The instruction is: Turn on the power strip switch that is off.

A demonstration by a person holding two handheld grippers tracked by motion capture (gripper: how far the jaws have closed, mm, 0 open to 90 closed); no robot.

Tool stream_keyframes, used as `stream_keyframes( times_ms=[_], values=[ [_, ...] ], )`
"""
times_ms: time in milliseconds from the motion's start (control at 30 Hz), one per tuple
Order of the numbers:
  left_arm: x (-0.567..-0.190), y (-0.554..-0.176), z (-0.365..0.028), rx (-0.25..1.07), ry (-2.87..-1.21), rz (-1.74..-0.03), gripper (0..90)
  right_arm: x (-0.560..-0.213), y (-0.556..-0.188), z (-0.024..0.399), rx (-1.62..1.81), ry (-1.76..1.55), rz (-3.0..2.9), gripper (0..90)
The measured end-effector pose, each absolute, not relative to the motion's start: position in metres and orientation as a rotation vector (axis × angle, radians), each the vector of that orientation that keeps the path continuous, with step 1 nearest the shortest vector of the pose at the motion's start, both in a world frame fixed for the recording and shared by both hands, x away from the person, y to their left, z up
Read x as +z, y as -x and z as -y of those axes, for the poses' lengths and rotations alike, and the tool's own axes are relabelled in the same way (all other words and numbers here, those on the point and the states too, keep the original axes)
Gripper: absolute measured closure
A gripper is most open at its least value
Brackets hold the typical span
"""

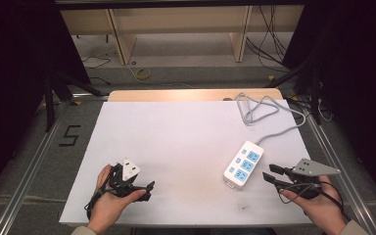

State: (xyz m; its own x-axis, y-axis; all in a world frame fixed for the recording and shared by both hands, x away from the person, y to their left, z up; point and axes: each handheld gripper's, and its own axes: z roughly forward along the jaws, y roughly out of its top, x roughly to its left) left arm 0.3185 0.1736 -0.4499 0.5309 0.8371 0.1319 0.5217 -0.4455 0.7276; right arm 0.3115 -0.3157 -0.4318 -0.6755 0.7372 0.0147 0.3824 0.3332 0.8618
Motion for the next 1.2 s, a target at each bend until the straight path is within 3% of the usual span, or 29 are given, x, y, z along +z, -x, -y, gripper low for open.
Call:
stream_keyframes(
  times_ms=[233,367,1200],
  values=[
    [-0.45,-0.319,-0.174,0.653,-2.125,-1.11,6.2,-0.427,-0.313,0.313,1.255,-0.963,-2.225,83.8],
    [-0.45,-0.32,-0.174,0.655,-2.126,-1.112,6.5,-0.425,-0.315,0.313,1.243,-0.962,-2.222,89.8],
    [-0.45,-0.321,-0.173,0.66,-2.124,-1.113,7.3,-0.42,-0.329,0.3,1.195,-0.993,-2.281,90.0]
  ],
)
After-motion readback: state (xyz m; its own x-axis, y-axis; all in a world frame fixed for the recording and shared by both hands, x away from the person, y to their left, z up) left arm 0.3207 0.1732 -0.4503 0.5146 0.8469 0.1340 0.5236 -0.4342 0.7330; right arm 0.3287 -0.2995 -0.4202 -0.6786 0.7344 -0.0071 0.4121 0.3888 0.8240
